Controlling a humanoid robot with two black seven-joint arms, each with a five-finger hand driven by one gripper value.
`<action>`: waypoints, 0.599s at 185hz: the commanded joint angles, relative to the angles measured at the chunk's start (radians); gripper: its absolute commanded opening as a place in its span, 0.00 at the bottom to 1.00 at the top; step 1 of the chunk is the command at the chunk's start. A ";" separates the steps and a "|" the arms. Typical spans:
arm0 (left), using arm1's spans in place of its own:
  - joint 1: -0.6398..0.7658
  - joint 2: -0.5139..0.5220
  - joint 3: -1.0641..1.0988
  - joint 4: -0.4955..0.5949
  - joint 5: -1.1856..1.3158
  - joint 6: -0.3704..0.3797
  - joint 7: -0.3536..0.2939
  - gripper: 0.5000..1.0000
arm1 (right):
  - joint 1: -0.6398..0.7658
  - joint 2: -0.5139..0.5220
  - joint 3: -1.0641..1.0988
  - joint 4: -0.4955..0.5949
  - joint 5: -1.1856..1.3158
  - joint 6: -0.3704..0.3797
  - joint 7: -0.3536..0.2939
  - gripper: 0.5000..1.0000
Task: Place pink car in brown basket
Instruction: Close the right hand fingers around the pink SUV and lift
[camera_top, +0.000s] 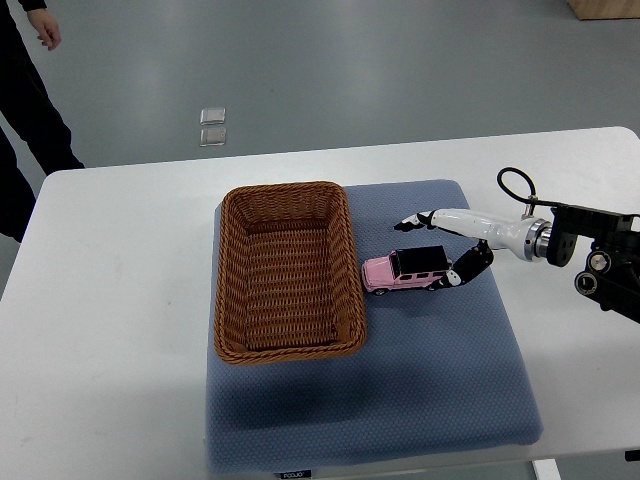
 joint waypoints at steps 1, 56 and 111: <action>0.000 0.000 0.000 0.000 0.000 0.000 0.000 1.00 | 0.001 0.000 -0.018 -0.004 0.000 -0.001 0.000 0.54; 0.000 0.000 0.000 0.002 0.000 0.000 0.000 1.00 | 0.000 0.000 -0.021 -0.038 -0.022 -0.044 -0.002 0.00; 0.000 0.000 0.000 0.002 0.000 0.000 0.000 1.00 | 0.047 -0.049 0.036 -0.036 0.006 -0.150 0.009 0.00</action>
